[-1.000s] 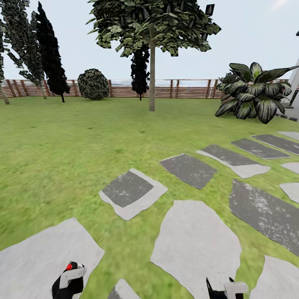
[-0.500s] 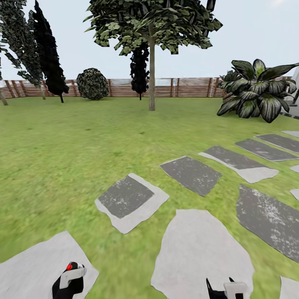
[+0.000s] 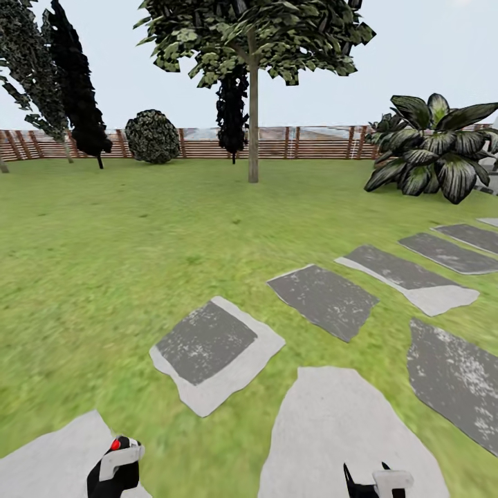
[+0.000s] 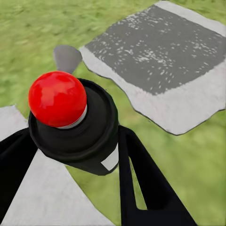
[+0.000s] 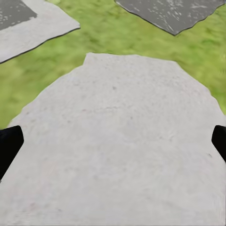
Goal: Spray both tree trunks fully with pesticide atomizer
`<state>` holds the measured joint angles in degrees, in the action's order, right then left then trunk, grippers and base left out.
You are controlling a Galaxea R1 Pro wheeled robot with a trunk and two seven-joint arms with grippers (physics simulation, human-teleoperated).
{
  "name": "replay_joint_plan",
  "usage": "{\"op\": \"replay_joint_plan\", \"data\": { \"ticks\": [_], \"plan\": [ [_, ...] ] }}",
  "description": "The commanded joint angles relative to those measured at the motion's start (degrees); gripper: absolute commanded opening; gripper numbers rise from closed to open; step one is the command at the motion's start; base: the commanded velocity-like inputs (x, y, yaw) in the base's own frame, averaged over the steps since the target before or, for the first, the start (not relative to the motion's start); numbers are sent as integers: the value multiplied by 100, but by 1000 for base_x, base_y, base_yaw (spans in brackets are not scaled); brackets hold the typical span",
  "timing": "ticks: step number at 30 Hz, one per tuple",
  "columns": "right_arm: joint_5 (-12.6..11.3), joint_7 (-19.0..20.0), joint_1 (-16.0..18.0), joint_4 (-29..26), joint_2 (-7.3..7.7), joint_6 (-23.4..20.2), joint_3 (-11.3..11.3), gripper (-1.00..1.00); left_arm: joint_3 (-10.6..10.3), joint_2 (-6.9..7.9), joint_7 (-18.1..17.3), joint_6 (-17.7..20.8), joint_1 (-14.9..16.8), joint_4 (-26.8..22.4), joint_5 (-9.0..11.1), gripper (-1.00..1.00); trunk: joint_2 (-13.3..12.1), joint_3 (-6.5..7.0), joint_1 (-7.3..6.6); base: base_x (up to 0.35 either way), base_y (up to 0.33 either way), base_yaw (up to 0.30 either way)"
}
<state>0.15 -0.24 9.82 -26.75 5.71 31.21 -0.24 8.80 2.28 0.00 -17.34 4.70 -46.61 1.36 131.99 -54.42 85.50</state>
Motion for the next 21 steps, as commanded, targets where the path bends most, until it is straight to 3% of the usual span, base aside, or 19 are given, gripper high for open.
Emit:
{"op": "replay_joint_plan", "data": {
  "ticks": [1,21],
  "plan": [
    [2,-2,3,3,0,17,-2,100,-1,1,-2,-17,3,2,14,-100,2,-5,2,338,0,0],
    [2,-2,3,3,0,17,-1,100,-1,1,-2,-16,2,2,14,-100,2,-5,2,338,0,0]
  ]
}}
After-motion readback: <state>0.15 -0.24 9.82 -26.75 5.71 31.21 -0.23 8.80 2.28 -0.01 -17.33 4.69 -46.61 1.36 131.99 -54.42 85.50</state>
